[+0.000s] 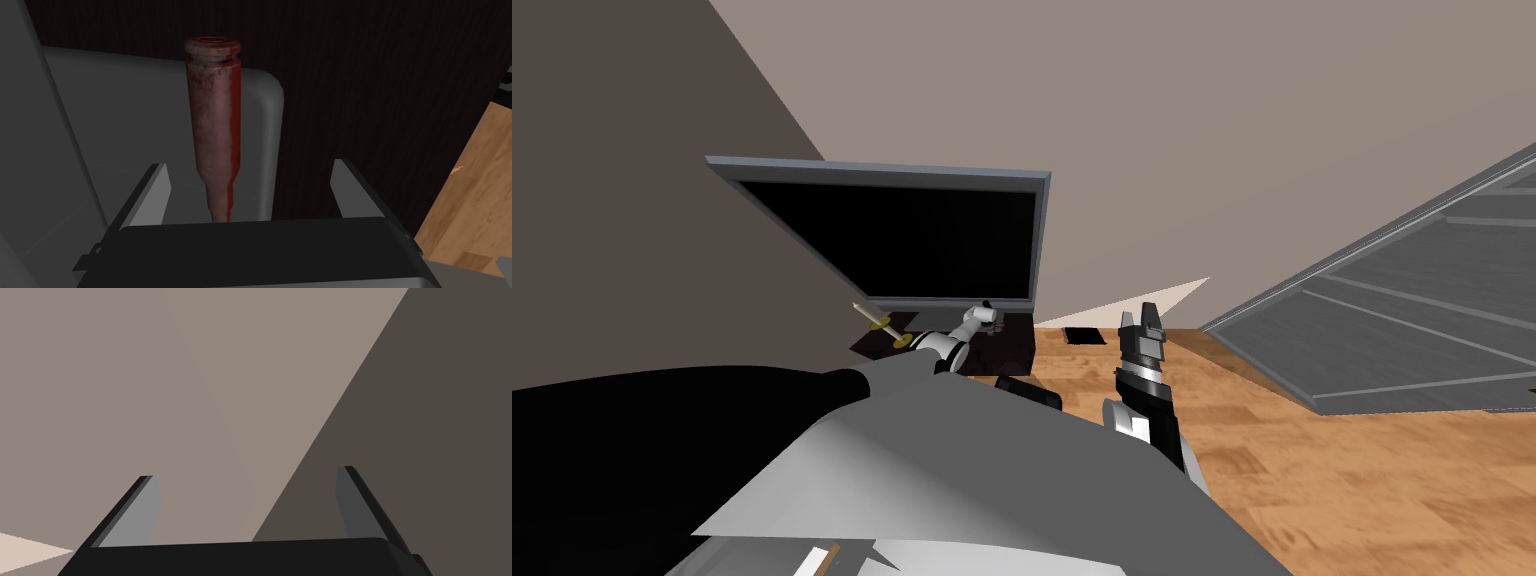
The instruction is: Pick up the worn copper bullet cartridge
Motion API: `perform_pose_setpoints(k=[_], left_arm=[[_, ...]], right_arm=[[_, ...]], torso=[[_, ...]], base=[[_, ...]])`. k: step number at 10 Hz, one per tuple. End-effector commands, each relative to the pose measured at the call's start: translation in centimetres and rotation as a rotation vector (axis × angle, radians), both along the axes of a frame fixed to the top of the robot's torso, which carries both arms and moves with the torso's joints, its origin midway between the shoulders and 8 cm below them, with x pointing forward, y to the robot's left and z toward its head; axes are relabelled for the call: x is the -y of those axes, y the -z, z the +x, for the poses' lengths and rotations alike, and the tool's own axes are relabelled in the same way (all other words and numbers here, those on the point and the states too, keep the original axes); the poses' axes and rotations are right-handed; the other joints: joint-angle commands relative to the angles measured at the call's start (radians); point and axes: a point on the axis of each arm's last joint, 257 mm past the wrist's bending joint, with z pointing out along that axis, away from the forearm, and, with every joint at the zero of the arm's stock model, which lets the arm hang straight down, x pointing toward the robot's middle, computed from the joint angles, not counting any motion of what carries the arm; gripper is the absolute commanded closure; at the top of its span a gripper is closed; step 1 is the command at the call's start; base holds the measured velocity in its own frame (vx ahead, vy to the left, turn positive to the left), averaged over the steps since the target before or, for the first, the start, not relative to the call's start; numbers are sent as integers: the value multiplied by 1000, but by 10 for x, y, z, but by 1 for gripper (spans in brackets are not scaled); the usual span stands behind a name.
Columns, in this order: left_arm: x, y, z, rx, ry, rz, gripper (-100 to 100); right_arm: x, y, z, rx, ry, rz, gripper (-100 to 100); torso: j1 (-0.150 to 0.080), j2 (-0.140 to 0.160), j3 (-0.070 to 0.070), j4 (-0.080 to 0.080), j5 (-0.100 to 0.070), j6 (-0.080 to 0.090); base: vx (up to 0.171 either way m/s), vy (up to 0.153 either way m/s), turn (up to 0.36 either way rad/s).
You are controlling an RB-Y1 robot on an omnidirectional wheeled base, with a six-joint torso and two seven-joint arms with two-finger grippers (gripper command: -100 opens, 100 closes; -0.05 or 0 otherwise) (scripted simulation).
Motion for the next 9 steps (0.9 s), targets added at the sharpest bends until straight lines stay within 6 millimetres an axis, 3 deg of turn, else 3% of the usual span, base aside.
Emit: perform_pose_setpoints(k=[1, 2, 3, 7, 8, 9], left_arm=[[1, 8, -5, 7, -2, -4, -100], [0, 4, -3, 3, -1, -2, -100], [0, 5, -3, 5, -1, -3, 100], [0, 5, -3, 5, -1, -3, 100], [0, 5, -3, 5, -1, -3, 0], [-6, -19, 24, 62, -3, 5, -100]], right_arm=[[0, 0, 0, 0, 0, 0, 0], [0, 0, 0, 0, 0, 0, 0], [0, 0, 0, 0, 0, 0, 0], [0, 0, 0, 0, 0, 0, 0], [0, 0, 0, 0, 0, 0, 0], [0, 0, 0, 0, 0, 0, 0]], torso=[[0, 0, 0, 0, 0, 0], [0, 0, 0, 0, 0, 0], [0, 0, 0, 0, 0, 0], [0, 0, 0, 0, 0, 0], [0, 0, 0, 0, 0, 0], [0, 0, 0, 0, 0, 0]], base=[[0, 0, 0], [0, 0, 0], [0, 0, 0], [0, 0, 0], [0, 0, 0], [3, -21, -14]])
